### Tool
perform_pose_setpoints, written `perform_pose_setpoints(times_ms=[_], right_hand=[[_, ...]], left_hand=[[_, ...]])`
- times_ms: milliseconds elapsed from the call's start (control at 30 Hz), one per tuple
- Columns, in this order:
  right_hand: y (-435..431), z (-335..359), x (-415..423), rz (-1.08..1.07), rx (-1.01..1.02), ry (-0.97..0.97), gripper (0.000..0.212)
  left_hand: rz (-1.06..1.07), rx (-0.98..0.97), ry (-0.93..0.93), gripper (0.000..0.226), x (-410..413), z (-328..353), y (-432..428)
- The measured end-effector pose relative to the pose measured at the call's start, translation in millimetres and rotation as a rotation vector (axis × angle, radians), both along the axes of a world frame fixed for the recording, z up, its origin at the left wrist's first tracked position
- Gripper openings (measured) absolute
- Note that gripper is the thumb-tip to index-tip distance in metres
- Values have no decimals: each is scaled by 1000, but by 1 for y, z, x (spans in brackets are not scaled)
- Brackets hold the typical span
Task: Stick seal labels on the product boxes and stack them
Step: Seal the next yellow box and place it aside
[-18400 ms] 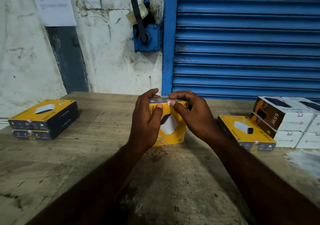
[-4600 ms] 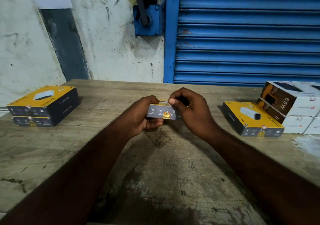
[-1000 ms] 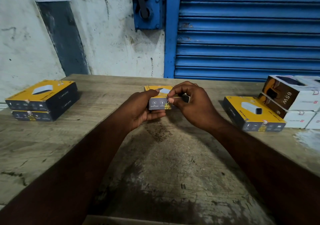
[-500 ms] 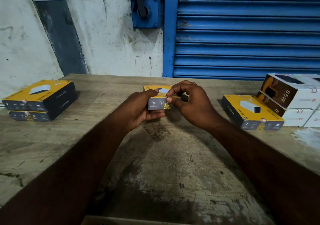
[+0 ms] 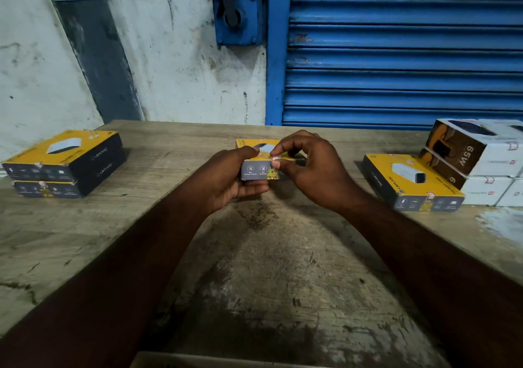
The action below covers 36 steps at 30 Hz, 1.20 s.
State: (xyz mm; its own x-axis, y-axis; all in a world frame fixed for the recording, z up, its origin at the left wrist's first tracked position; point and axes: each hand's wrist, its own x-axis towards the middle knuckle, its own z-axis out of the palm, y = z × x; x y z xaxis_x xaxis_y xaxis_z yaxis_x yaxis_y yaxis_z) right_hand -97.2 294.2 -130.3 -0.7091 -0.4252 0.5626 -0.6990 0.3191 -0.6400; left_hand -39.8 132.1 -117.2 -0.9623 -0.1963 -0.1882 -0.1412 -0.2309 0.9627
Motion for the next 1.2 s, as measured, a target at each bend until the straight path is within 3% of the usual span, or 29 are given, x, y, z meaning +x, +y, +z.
perform_pose_setpoints(times_ms=[233,400,533,1067,1200], right_hand=[[2,0,-2,33,26,55,18],[4,-2,-5,99,37,-11,50],[6,-3,-8,134,17,-95,60],[16,4,-18,151,-125,-220,59],[16,1,-19,143,-121,-226,57]], left_hand=[[-24,-25,-21,11,0,0,-1],[-43,-47,-19,16,0,-2,0],[-30,-25,-15,14,1,0,0],[-2,42,3,10,3,4,0],[9,69,12,23,2,3,-1]])
